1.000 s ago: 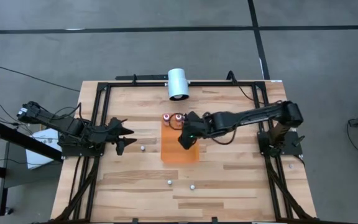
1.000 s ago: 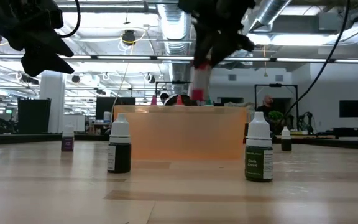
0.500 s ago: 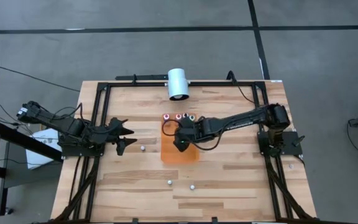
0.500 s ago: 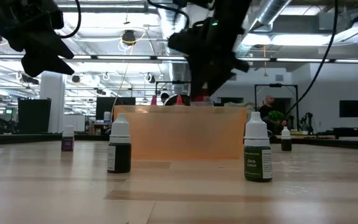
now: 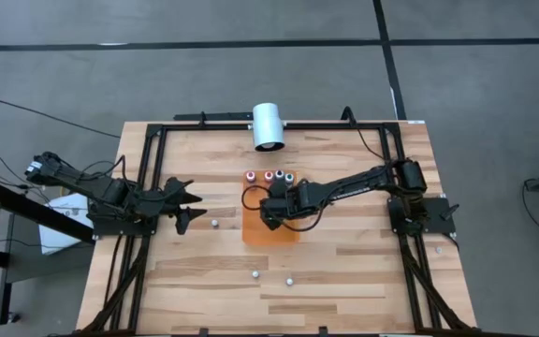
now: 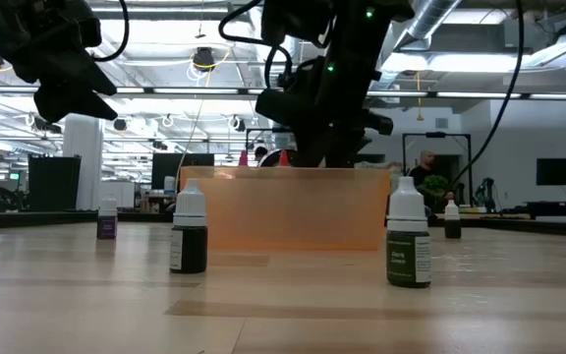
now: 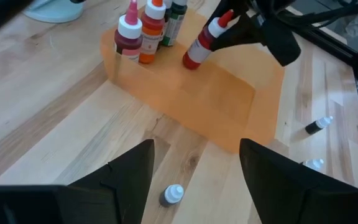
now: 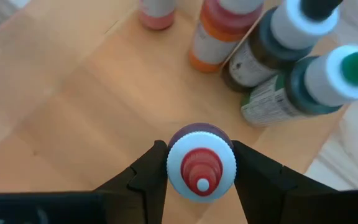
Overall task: Pick & Place food coloring
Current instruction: Put the large red food coloring bottle into the bin
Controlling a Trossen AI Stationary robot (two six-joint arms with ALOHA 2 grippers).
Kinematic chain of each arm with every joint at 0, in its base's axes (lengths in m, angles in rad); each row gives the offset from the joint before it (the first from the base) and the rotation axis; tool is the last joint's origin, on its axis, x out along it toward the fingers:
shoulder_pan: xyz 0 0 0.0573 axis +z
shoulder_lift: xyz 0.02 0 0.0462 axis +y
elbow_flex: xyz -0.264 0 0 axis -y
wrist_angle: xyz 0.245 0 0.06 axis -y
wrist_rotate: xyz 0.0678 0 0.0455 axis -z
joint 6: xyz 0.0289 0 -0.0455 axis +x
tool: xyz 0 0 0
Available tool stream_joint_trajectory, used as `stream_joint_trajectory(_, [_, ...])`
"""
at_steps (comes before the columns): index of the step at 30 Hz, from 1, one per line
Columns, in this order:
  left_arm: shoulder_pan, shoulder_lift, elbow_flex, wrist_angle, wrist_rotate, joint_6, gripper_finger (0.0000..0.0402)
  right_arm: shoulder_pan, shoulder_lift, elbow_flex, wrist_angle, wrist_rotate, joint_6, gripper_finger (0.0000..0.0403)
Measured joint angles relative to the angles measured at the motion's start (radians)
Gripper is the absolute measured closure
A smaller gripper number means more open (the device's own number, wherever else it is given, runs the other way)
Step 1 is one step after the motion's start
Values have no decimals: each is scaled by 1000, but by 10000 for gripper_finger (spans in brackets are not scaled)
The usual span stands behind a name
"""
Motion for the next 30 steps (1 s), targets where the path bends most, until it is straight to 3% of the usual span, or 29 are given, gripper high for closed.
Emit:
stream_joint_trajectory(7, [0,0,0,2,0,0,173,-14,0,0,-24,14,0,257])
stream_joint_trajectory(30, [0,0,0,3,0,-2,173,-43,0,0,-40,14,-24,214])
